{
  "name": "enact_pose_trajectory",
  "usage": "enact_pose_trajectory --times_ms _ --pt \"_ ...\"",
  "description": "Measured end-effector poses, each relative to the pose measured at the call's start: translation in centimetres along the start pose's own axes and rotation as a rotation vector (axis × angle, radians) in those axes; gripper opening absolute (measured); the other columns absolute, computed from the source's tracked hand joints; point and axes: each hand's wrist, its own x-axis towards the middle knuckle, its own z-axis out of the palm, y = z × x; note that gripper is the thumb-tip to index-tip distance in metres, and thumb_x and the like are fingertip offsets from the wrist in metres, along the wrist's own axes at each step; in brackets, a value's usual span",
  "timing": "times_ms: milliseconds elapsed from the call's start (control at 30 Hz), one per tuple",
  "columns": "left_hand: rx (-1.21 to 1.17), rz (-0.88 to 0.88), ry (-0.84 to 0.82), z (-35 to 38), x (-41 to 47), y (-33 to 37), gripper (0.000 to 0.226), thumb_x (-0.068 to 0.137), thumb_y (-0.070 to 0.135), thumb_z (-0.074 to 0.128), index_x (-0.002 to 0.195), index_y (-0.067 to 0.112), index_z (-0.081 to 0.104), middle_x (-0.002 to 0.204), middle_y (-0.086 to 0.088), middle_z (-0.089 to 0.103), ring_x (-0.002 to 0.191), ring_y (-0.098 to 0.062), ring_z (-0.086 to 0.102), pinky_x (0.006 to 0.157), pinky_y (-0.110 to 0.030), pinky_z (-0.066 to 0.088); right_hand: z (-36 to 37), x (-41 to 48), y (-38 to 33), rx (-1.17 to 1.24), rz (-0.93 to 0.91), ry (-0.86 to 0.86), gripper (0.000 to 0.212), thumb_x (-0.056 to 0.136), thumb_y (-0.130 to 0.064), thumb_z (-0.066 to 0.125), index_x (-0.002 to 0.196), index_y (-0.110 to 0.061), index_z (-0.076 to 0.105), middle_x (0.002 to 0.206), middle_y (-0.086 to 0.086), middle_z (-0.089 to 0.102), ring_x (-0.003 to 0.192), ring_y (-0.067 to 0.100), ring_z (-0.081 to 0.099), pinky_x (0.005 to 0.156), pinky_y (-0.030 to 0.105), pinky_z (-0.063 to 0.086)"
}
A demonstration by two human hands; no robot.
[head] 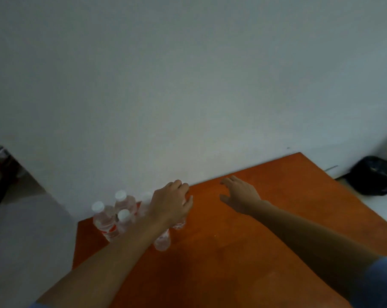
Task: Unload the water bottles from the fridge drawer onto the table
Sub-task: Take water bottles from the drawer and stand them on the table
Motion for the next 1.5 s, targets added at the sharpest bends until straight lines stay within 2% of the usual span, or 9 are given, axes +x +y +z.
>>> enact_pose_trajectory --times_ms 200,333,433,667,767,1000,1233,1367,1500 --pt "-0.008 0.217 -0.116 1.2 3.4 11.7 0.023 0.091 0.04 0.046 0.095 0.02 0.056 0.094 0.0 0.059 0.086 -0.022 0.06 0.068 -0.036 0.049 -4.8 -11.1 9.6 -0.035 0.226 0.101 0.049 0.093 -0.044 0.054 0.135 -0.021 0.045 0.13 0.004 0.051 0.108 0.024 0.056 0.085 0.039 0.052" --pt "0.019 0.363 -0.151 2.8 4.2 22.4 0.023 0.092 0.04 0.045 0.098 0.021 0.056 0.095 0.0 0.059 0.085 -0.022 0.061 0.064 -0.033 0.045 -7.5 -21.5 16.9 -0.063 0.386 0.187 0.048 0.091 -0.047 0.055 0.132 -0.024 0.048 0.124 0.001 0.055 0.103 0.02 0.058 0.075 0.03 0.049" --pt "-0.008 0.455 -0.182 4.4 3.7 31.5 0.022 0.093 0.04 0.046 0.097 0.021 0.056 0.092 0.002 0.059 0.077 -0.018 0.058 0.059 -0.029 0.038 -9.1 -30.2 21.9 -0.071 0.516 0.229 0.047 0.089 -0.047 0.056 0.13 -0.024 0.05 0.122 0.001 0.056 0.102 0.018 0.058 0.078 0.031 0.051" --pt "-0.099 0.662 -0.262 7.8 0.8 51.9 0.015 0.091 0.038 0.051 0.081 0.027 0.051 0.077 0.008 0.052 0.063 -0.007 0.05 0.056 -0.023 0.042 -11.4 -49.0 31.3 -0.06 0.781 0.312 0.046 0.09 -0.045 0.056 0.131 -0.026 0.049 0.122 -0.001 0.058 0.102 0.018 0.059 0.078 0.028 0.045" --pt "-0.12 0.759 -0.29 8.9 0.4 59.7 0.016 0.09 0.038 0.053 0.078 0.027 0.05 0.074 0.009 0.05 0.062 -0.007 0.05 0.06 -0.027 0.051 -12.2 -55.4 35.2 -0.041 0.877 0.334 0.046 0.09 -0.046 0.055 0.131 -0.025 0.049 0.122 0.0 0.058 0.102 0.02 0.059 0.08 0.031 0.048" --pt "-0.122 1.005 -0.305 13.6 1.7 76.1 0.024 0.091 0.043 0.047 0.096 0.022 0.057 0.088 0.003 0.059 0.074 -0.017 0.057 0.069 -0.035 0.053 -11.6 -66.5 44.3 0.009 1.11 0.38 0.047 0.089 -0.046 0.056 0.13 -0.026 0.05 0.123 0.0 0.061 0.104 0.022 0.06 0.081 0.032 0.045" --pt "-0.165 1.227 -0.307 18.6 5.0 94.0 0.022 0.087 0.045 0.048 0.091 0.025 0.056 0.085 0.004 0.062 0.07 -0.017 0.055 0.059 -0.029 0.042 -14.7 -75.2 55.2 -0.038 1.363 0.374 0.045 0.088 -0.047 0.055 0.127 -0.025 0.051 0.119 0.0 0.058 0.104 0.02 0.058 0.08 0.033 0.045" --pt "-0.194 1.361 -0.313 19.5 6.7 103.7 0.02 0.086 0.045 0.05 0.089 0.025 0.054 0.085 0.003 0.063 0.072 -0.018 0.058 0.067 -0.033 0.053 -17.2 -80.3 59.9 -0.046 1.507 0.438 0.043 0.088 -0.049 0.055 0.125 -0.026 0.052 0.117 -0.001 0.059 0.102 0.019 0.059 0.081 0.035 0.05" --pt "-0.244 1.489 -0.373 20.5 6.0 111.9 0.019 0.087 0.042 0.052 0.089 0.024 0.055 0.088 0.002 0.063 0.074 -0.015 0.058 0.068 -0.033 0.053 -17.8 -85.5 63.1 -0.026 1.619 0.462 0.044 0.09 -0.048 0.054 0.128 -0.025 0.051 0.119 0.0 0.058 0.103 0.02 0.059 0.081 0.033 0.048"
